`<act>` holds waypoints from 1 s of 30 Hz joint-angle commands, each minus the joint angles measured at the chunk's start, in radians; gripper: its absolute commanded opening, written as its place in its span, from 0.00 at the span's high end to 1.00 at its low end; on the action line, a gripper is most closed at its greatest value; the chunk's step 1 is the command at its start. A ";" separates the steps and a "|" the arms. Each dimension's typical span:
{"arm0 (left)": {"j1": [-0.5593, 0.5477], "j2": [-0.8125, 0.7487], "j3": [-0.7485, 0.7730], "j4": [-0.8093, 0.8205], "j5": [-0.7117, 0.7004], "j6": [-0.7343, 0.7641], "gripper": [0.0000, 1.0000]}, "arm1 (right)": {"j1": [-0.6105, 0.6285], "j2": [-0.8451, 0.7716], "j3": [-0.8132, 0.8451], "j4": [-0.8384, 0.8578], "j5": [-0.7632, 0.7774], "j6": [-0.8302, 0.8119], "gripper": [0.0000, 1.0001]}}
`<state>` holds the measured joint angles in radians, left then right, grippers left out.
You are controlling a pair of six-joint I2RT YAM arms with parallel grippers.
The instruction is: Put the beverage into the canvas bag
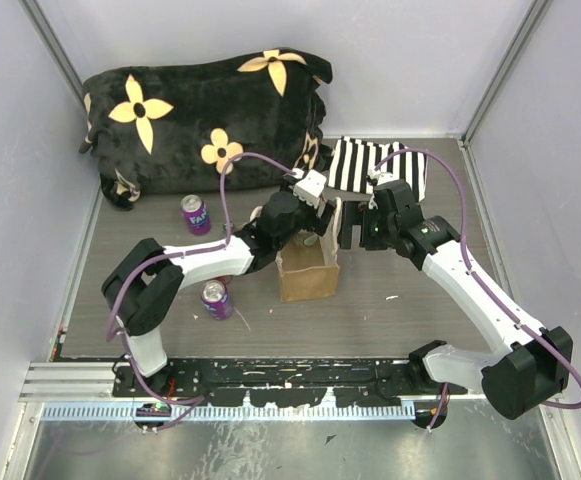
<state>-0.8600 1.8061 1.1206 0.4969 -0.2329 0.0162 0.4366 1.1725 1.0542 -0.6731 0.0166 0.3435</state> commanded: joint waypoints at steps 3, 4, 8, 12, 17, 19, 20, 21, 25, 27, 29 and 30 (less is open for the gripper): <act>0.003 -0.051 0.012 0.066 -0.010 0.000 0.02 | -0.003 -0.007 0.003 0.044 -0.007 0.001 0.00; 0.003 -0.058 0.015 0.058 -0.010 0.001 0.02 | -0.004 -0.008 0.004 0.044 -0.006 0.000 0.00; 0.003 -0.096 0.027 0.003 -0.009 0.006 0.02 | -0.004 -0.004 0.007 0.044 -0.007 0.002 0.00; 0.005 -0.153 0.020 -0.063 -0.011 0.028 0.02 | -0.004 -0.004 0.011 0.044 -0.013 0.004 0.00; 0.029 -0.240 -0.010 -0.146 -0.014 0.029 0.02 | -0.004 -0.001 0.014 0.044 -0.014 0.005 0.00; 0.056 -0.273 0.006 -0.223 -0.013 -0.005 0.02 | -0.004 0.001 0.014 0.044 -0.014 0.005 0.00; 0.077 -0.289 0.021 -0.272 -0.006 -0.037 0.02 | -0.004 0.002 0.012 0.045 -0.014 0.005 0.00; 0.099 -0.304 0.040 -0.322 0.007 -0.068 0.02 | -0.004 0.004 0.013 0.044 -0.014 0.006 0.00; 0.209 -0.385 0.072 -0.489 0.072 -0.152 0.02 | -0.004 0.005 0.016 0.046 -0.017 0.008 0.00; 0.262 -0.455 0.037 -0.522 0.091 -0.140 0.02 | -0.004 0.001 0.015 0.048 -0.017 0.009 0.00; 0.302 -0.519 -0.025 -0.540 0.105 -0.122 0.02 | -0.003 -0.001 0.008 0.051 -0.017 0.010 0.00; 0.318 -0.568 -0.055 -0.549 0.111 -0.116 0.02 | -0.004 -0.002 0.006 0.053 -0.020 0.010 0.00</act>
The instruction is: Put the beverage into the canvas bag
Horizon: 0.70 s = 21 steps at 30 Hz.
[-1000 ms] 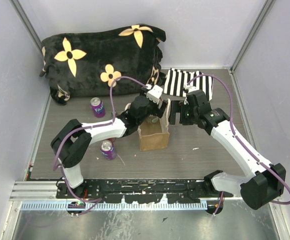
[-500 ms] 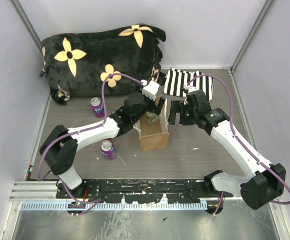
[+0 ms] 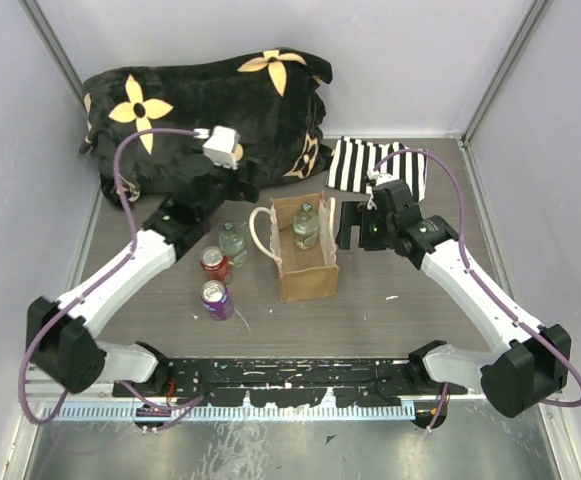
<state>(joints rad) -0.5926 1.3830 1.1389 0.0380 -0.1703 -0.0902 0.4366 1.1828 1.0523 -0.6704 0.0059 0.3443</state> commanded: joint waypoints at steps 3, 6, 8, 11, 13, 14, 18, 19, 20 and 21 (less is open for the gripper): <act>0.072 -0.240 -0.174 -0.108 0.064 0.010 0.02 | -0.004 -0.015 -0.004 0.057 -0.015 0.011 0.00; 0.073 -0.320 -0.277 -0.095 0.082 0.016 0.01 | -0.003 -0.018 -0.018 0.066 -0.021 0.017 0.00; 0.073 -0.351 -0.333 -0.078 0.099 0.014 0.03 | -0.004 -0.023 -0.031 0.074 -0.029 0.020 0.00; 0.071 -0.363 -0.387 -0.050 0.110 0.011 0.05 | -0.004 -0.024 -0.042 0.081 -0.038 0.029 0.00; 0.071 -0.354 -0.412 -0.029 0.110 0.011 0.05 | -0.004 -0.027 -0.046 0.081 -0.042 0.033 0.00; 0.071 -0.347 -0.420 -0.021 0.114 0.012 0.05 | -0.003 -0.030 -0.046 0.081 -0.044 0.034 0.00; 0.071 -0.308 -0.445 0.023 0.117 0.021 0.06 | -0.003 -0.040 -0.052 0.081 -0.037 0.035 0.00; 0.071 -0.297 -0.450 0.038 0.111 0.020 0.06 | -0.004 -0.042 -0.054 0.081 -0.037 0.035 0.00; 0.071 -0.287 -0.455 0.054 0.110 0.021 0.07 | -0.003 -0.043 -0.055 0.080 -0.035 0.034 0.00; 0.071 -0.276 -0.459 0.068 0.109 0.020 0.08 | -0.003 -0.043 -0.056 0.079 -0.035 0.035 0.00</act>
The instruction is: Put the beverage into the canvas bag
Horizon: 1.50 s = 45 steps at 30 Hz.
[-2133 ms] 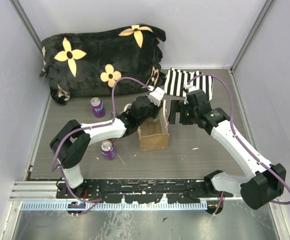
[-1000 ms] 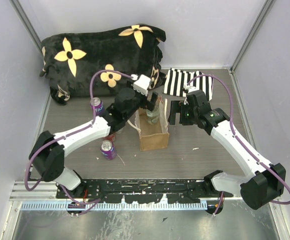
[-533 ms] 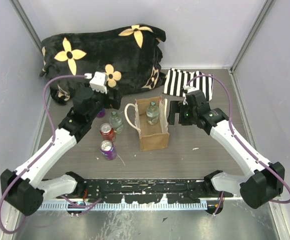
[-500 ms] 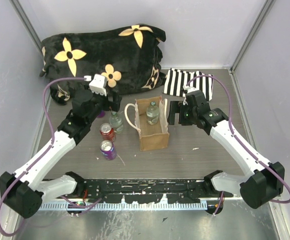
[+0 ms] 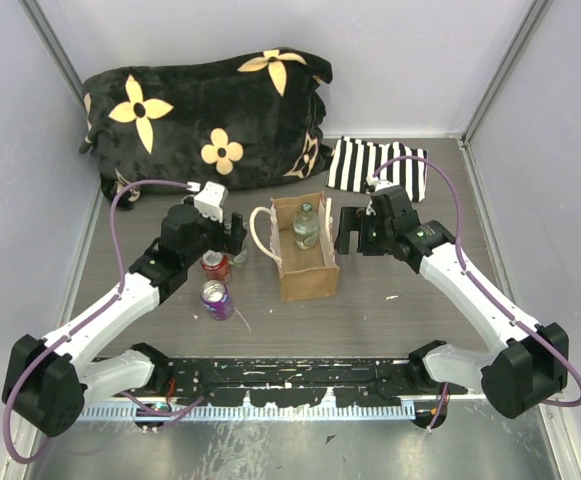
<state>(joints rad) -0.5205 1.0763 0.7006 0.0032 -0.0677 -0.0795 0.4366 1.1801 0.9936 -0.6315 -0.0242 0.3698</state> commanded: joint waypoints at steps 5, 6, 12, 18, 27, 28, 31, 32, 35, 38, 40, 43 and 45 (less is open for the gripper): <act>-0.001 0.067 -0.056 0.173 0.001 0.002 0.12 | -0.004 -0.036 0.007 0.037 -0.002 0.006 0.00; -0.001 0.069 -0.067 0.190 0.000 0.001 0.12 | -0.004 -0.033 0.009 0.036 -0.002 0.005 0.00; 0.000 0.080 -0.123 0.284 -0.006 0.003 0.26 | -0.004 -0.025 0.012 0.036 -0.001 0.009 0.00; 0.000 0.092 -0.146 0.331 -0.007 0.014 0.47 | -0.003 -0.022 0.020 0.035 -0.003 0.013 0.00; 0.000 0.087 -0.143 0.340 -0.005 0.008 0.90 | -0.004 -0.018 0.017 0.031 0.000 0.014 0.00; 0.001 0.085 -0.141 0.335 -0.005 0.007 0.95 | -0.004 -0.019 0.016 0.032 0.000 0.014 0.00; 0.001 0.078 -0.129 0.328 -0.008 0.008 1.00 | -0.004 -0.016 0.019 0.032 -0.001 0.014 0.00; 0.001 0.077 -0.120 0.322 -0.011 0.007 1.00 | -0.004 -0.016 0.019 0.031 -0.002 0.014 0.00; 0.001 0.073 -0.067 0.283 -0.016 0.012 1.00 | -0.004 -0.016 0.022 0.031 0.000 0.014 0.00; 0.001 0.075 0.000 0.241 -0.018 0.018 1.00 | -0.004 -0.015 0.023 0.031 -0.002 0.015 0.00; 0.000 0.078 0.047 0.218 -0.023 0.019 1.00 | -0.004 -0.016 0.022 0.032 -0.003 0.016 0.00; 0.000 0.085 0.104 0.198 -0.030 0.029 1.00 | -0.004 -0.020 0.020 0.031 -0.003 0.018 0.00; 0.001 0.090 0.134 0.192 -0.033 0.037 1.00 | -0.004 -0.024 0.019 0.031 -0.003 0.018 0.00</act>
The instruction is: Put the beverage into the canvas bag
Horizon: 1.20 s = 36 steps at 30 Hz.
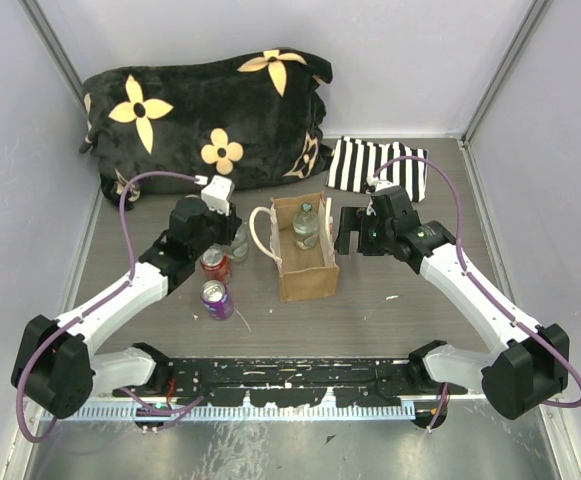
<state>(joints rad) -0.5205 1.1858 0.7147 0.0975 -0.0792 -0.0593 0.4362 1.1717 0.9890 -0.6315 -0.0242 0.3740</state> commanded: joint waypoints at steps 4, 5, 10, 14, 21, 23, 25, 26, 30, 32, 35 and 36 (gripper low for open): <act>0.002 -0.002 0.175 0.092 -0.018 0.021 1.00 | -0.004 -0.025 0.020 0.031 -0.003 0.015 0.00; 0.002 0.006 0.190 0.091 -0.018 0.024 1.00 | -0.004 -0.026 0.020 0.030 -0.002 0.014 0.00; 0.011 0.061 0.326 0.092 -0.022 0.047 1.00 | -0.003 -0.034 0.018 0.029 -0.001 0.014 0.00; 0.017 0.143 0.453 0.101 -0.013 0.076 1.00 | -0.004 -0.046 0.017 0.029 -0.005 0.009 0.00; 0.017 0.258 0.660 0.099 -0.005 0.072 1.00 | -0.005 -0.064 0.007 0.020 0.006 0.005 0.00; 0.016 0.276 0.718 0.080 0.010 0.048 1.00 | -0.005 -0.066 0.004 0.019 0.007 0.003 0.00; 0.011 0.283 0.752 0.054 0.033 0.015 1.00 | -0.004 -0.068 0.000 0.019 0.008 0.001 0.00; 0.006 0.282 0.760 0.041 0.049 0.003 1.00 | -0.005 -0.068 -0.002 0.019 0.009 0.002 0.00; -0.037 0.256 0.741 0.010 0.091 -0.019 1.00 | -0.005 -0.060 -0.002 0.022 0.008 0.000 0.00; -0.061 0.236 0.714 -0.006 0.103 -0.027 1.00 | -0.004 -0.059 -0.004 0.025 0.004 0.000 0.00; -0.087 0.203 0.665 -0.024 0.118 -0.041 1.00 | -0.006 -0.059 -0.007 0.029 0.001 0.003 0.00; -0.094 0.195 0.652 -0.030 0.124 -0.045 1.00 | -0.006 -0.060 -0.010 0.030 0.001 0.003 0.00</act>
<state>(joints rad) -0.5831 1.4792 1.3853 -0.0174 -0.0082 -0.0669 0.4362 1.1320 0.9806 -0.6334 -0.0238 0.3737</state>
